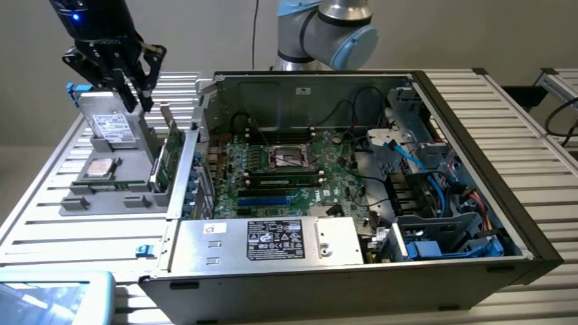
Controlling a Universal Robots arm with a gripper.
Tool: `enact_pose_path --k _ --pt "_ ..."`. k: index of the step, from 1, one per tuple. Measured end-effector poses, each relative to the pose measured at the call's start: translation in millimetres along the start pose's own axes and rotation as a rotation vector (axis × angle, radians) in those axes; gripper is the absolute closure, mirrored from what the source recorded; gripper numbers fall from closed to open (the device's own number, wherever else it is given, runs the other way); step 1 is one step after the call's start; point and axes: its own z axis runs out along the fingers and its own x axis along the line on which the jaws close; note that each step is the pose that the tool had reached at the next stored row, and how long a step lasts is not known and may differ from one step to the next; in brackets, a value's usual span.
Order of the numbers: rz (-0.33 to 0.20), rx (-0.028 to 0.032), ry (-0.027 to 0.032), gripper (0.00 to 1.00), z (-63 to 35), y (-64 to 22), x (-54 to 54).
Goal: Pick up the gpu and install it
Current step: 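Pick up the gpu and move the gpu toward the slot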
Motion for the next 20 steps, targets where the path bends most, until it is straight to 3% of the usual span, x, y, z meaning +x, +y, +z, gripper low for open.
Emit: enact_pose_path --k 3,4,13,20 --pt "0.000 -0.0002 -0.0013 0.63 1.9 0.0 0.6" --pt "0.000 -0.0003 -0.0027 0.56 3.5 -0.2 1.5" --pt "0.001 -0.0013 -0.0080 0.56 19.5 -0.7 5.9" --pt "0.002 -0.0017 -0.0081 0.56 32.7 7.0 7.1"
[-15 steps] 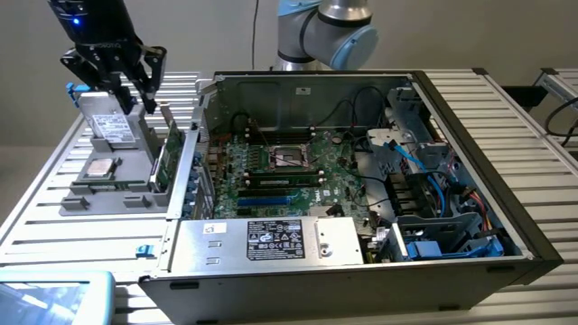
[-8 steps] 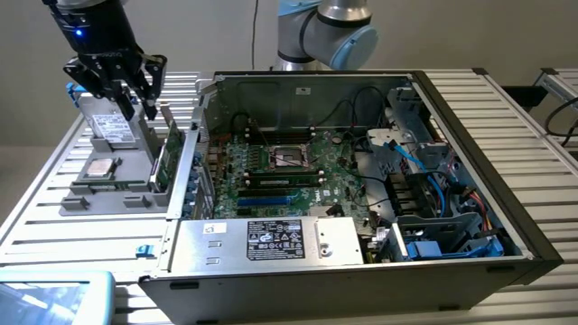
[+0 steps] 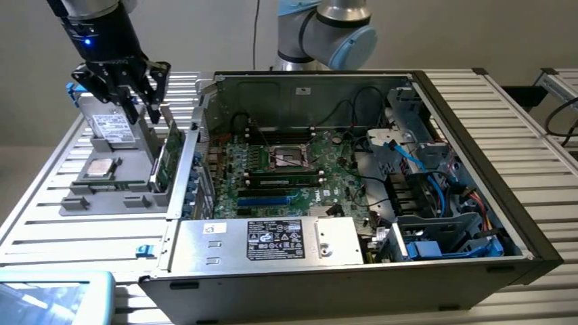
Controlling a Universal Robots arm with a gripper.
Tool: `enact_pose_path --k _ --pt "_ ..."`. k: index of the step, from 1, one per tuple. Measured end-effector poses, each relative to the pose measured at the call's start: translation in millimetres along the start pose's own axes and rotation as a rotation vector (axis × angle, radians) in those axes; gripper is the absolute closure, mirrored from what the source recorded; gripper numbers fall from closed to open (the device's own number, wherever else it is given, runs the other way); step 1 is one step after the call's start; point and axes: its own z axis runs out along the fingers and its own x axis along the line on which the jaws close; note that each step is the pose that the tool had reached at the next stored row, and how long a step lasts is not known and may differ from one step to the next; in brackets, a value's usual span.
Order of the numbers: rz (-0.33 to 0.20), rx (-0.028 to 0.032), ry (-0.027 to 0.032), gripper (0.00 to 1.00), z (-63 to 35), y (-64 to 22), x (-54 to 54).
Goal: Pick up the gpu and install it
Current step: 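Pick up the gpu and move the gpu toward the slot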
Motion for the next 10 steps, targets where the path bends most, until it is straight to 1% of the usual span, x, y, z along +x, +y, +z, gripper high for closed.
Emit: enact_pose_path --k 6,10 --pt "0.002 0.0002 0.0000 0.56 10.8 -0.1 3.4" --pt "0.002 0.0001 -0.0023 0.56 17.8 -0.7 7.5"
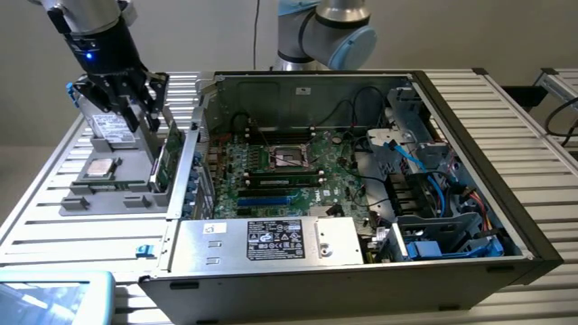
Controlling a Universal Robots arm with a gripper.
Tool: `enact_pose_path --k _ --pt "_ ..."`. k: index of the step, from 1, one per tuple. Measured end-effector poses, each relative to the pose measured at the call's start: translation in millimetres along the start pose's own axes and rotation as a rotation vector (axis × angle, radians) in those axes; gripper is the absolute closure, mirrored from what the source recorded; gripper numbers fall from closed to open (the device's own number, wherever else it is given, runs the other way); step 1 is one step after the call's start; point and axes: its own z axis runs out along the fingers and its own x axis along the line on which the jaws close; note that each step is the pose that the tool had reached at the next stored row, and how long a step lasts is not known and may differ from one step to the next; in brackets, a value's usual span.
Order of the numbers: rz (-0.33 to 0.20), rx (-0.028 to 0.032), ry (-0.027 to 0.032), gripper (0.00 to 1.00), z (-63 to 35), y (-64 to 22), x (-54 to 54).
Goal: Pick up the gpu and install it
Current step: 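Pick up the gpu and move the gpu toward the slot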
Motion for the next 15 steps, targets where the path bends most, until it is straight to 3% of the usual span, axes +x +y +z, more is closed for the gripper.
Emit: enact_pose_path --k 3,7,10,13,15 --pt "0.000 -0.0009 -0.0052 0.56 4.1 -0.4 1.9" --pt "-0.001 -0.0058 -0.0210 0.56 7.6 -0.6 3.0" --pt "-0.001 -0.0069 -0.0288 0.56 11.7 -1.0 6.0" --pt "-0.001 -0.0071 -0.0342 0.56 16.4 -1.4 7.9" --pt "-0.001 -0.0076 -0.0346 0.56 20.1 -1.6 8.0"
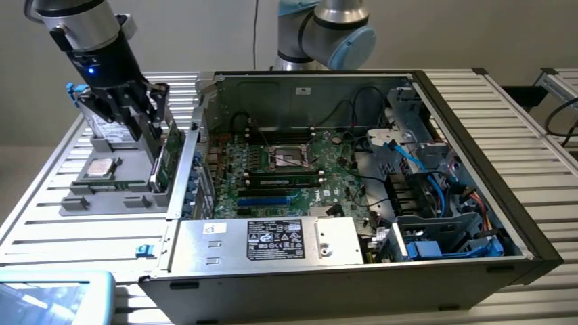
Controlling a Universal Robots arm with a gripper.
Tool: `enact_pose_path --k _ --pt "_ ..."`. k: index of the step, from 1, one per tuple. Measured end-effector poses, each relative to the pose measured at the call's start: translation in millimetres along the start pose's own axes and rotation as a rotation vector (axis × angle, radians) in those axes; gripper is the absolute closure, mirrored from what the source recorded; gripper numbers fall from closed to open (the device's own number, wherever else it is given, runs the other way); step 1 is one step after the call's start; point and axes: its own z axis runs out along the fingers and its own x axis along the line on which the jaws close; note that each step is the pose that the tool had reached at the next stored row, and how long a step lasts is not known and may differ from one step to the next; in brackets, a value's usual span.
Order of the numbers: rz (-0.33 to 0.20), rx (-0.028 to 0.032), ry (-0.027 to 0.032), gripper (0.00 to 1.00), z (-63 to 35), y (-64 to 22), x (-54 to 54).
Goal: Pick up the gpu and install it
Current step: 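Pick up the gpu and move the gpu toward the slot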
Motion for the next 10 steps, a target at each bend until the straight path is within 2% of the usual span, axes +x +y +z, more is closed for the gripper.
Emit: enact_pose_path --k 6,10 --pt "0.001 -0.0021 0.0001 0.56 10.9 -0.8 0.9" --pt "0.001 -0.0089 0.0001 0.56 17.8 -1.8 1.2"
